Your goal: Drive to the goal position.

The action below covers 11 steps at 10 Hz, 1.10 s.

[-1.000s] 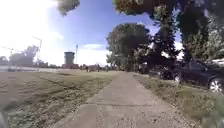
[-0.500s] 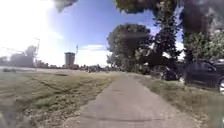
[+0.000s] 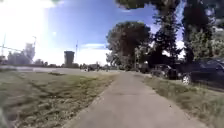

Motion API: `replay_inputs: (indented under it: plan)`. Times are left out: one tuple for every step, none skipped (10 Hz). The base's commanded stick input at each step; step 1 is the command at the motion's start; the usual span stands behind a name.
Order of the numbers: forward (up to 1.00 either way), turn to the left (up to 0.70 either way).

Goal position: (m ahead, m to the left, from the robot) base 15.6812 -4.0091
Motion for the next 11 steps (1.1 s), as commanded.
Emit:
replay_inputs:
  plan:
    - [1.0, 0.0]
    - [1.0, 0.0]
    - [1.0, 0.0]
    - [1.0, 0.0]
    - [1.0, 0.0]
    - [1.0, 0.0]
    - [1.0, -0.18]
    - [1.0, -0.25]
    - [1.0, -0.28]
    - [1.0, -0.3]
    - [1.0, -0.33]
